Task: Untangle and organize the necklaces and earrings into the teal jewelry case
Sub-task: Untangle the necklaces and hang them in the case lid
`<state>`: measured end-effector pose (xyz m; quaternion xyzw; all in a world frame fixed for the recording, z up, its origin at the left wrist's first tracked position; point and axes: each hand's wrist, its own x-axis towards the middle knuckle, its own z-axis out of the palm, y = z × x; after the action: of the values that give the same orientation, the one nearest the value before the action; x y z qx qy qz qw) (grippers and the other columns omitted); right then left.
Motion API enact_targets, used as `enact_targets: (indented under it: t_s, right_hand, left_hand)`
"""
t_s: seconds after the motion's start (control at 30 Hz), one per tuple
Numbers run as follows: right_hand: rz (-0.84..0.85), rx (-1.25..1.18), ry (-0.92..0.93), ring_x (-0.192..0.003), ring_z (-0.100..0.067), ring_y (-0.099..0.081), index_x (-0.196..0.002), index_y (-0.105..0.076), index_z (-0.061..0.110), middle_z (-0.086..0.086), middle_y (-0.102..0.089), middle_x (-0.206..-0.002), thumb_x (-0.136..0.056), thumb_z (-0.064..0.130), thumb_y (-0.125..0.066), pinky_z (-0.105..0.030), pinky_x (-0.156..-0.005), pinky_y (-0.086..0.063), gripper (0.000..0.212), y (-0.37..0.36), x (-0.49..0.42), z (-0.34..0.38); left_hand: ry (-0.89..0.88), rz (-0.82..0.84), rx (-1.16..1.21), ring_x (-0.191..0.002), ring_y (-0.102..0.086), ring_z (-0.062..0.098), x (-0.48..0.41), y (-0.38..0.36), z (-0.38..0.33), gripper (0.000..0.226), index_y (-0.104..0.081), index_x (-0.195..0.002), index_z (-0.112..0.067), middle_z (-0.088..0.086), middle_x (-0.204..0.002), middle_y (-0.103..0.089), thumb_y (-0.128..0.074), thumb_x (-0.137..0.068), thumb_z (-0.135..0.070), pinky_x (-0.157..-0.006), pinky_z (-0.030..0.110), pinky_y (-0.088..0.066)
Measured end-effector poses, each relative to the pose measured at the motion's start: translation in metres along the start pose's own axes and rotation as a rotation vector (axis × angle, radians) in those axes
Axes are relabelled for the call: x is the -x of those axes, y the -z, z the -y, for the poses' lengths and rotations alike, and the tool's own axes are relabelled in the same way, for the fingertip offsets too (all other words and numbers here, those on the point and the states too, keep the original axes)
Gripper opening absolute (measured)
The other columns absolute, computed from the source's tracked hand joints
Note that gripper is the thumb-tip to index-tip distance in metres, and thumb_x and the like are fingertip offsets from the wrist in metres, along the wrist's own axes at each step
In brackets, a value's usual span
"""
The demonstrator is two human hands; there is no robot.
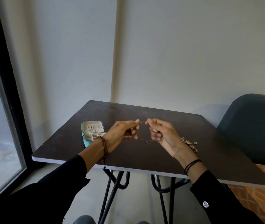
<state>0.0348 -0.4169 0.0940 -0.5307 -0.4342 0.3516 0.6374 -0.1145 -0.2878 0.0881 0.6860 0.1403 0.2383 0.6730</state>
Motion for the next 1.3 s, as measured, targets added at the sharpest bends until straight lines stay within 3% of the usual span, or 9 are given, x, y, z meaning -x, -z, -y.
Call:
enact_targets:
  t_s: [0.2, 0.3, 0.4, 0.53, 0.6, 0.8, 0.97, 1.07, 1.3]
  right_hand:
    - [0.012, 0.153, 0.006, -0.055, -0.010, -0.024, -0.097, -0.076, 0.013, 0.005, -0.030, -0.062, -0.099, 0.026, -0.065, -0.023, -0.052, -0.022, 0.018, -0.015, -0.009, 0.003]
    - [0.016, 0.046, -0.002, -0.056, -0.011, -0.038, -0.095, -0.072, 0.010, 0.003, -0.043, -0.064, -0.100, 0.023, -0.062, -0.025, -0.059, -0.035, 0.017, -0.023, -0.017, 0.000]
    - [0.024, -0.010, 0.021, -0.073, -0.015, -0.058, -0.092, -0.071, 0.009, -0.001, -0.060, -0.076, -0.100, 0.018, -0.060, -0.031, -0.078, -0.051, 0.017, -0.033, -0.027, 0.000]
    - [0.010, 0.019, 0.050, -0.087, -0.016, -0.064, -0.089, -0.073, 0.010, -0.002, -0.067, -0.084, -0.100, 0.019, -0.060, -0.038, -0.093, -0.051, 0.019, -0.048, -0.041, 0.000]
    - [0.010, 0.063, 0.052, -0.091, -0.016, -0.065, -0.091, -0.073, 0.011, -0.001, -0.069, -0.087, -0.100, 0.021, -0.061, -0.037, -0.095, -0.050, 0.019, -0.058, -0.052, -0.003]
    - [0.017, 0.128, 0.035, -0.089, -0.015, -0.063, -0.093, -0.075, 0.011, 0.000, -0.070, -0.087, -0.100, 0.022, -0.061, -0.034, -0.089, -0.048, 0.019, -0.087, -0.089, -0.007]
    - [0.042, 0.127, 0.026, -0.086, -0.015, -0.063, -0.088, -0.075, 0.012, 0.000, -0.071, -0.085, -0.098, 0.020, -0.062, -0.033, -0.085, -0.047, 0.018, -0.108, -0.120, -0.008]
    - [0.038, 0.116, 0.016, -0.087, -0.017, -0.062, -0.086, -0.075, 0.011, -0.002, -0.071, -0.084, -0.096, 0.018, -0.063, -0.034, -0.084, -0.046, 0.016, -0.118, -0.136, -0.011]
    - [0.040, 0.144, -0.002, -0.080, -0.014, -0.064, -0.087, -0.075, 0.008, -0.003, -0.073, -0.083, -0.093, 0.017, -0.066, -0.031, -0.081, -0.048, 0.015, -0.130, -0.168, -0.028]
  left_hand:
    - [-0.015, -0.049, -0.006, -0.059, -0.052, 0.012, 0.000, 0.007, 0.002, 0.030, -0.066, -0.080, -0.014, -0.002, -0.065, -0.053, -0.059, -0.097, -0.037, -0.058, 0.019, -0.046]
    - [-0.021, -0.068, -0.001, -0.058, -0.052, 0.012, 0.001, 0.014, 0.001, 0.030, -0.066, -0.080, -0.013, -0.001, -0.065, -0.052, -0.060, -0.096, -0.037, -0.056, 0.017, -0.046]
    - [-0.023, -0.095, 0.002, -0.066, -0.063, 0.019, 0.004, 0.023, 0.000, 0.031, -0.068, -0.082, -0.011, 0.003, -0.070, -0.060, -0.058, -0.098, -0.037, -0.063, 0.020, -0.050]
    - [-0.040, -0.129, -0.007, -0.083, -0.072, 0.026, 0.006, 0.039, -0.002, 0.038, -0.070, -0.090, -0.007, 0.009, -0.082, -0.071, -0.051, -0.101, -0.039, -0.089, 0.034, -0.053]
    - [-0.046, -0.168, -0.010, -0.086, -0.073, 0.027, 0.005, 0.052, -0.001, 0.040, -0.070, -0.093, -0.006, 0.010, -0.085, -0.073, -0.050, -0.101, -0.039, -0.092, 0.037, -0.051]
    - [-0.052, -0.355, -0.049, -0.092, -0.074, 0.016, 0.002, 0.097, 0.007, 0.033, -0.070, -0.103, -0.008, 0.005, -0.097, -0.077, -0.053, -0.100, -0.036, -0.089, 0.031, -0.052]
    - [0.001, -0.696, -0.111, -0.075, -0.071, 0.015, -0.001, 0.145, 0.034, 0.017, -0.070, -0.093, -0.010, 0.005, -0.091, -0.075, -0.063, -0.094, -0.026, -0.074, 0.029, -0.054]
    - [0.114, -0.862, -0.274, -0.088, -0.068, 0.019, -0.002, 0.166, 0.059, 0.013, -0.069, -0.095, -0.016, -0.001, -0.093, -0.072, -0.064, -0.091, -0.027, -0.083, 0.036, -0.056]
    - [0.282, -0.846, -0.383, -0.108, -0.060, 0.022, -0.012, 0.175, 0.087, 0.038, -0.057, -0.128, -0.011, 0.007, -0.123, -0.063, -0.059, -0.096, -0.031, -0.091, 0.032, -0.047]
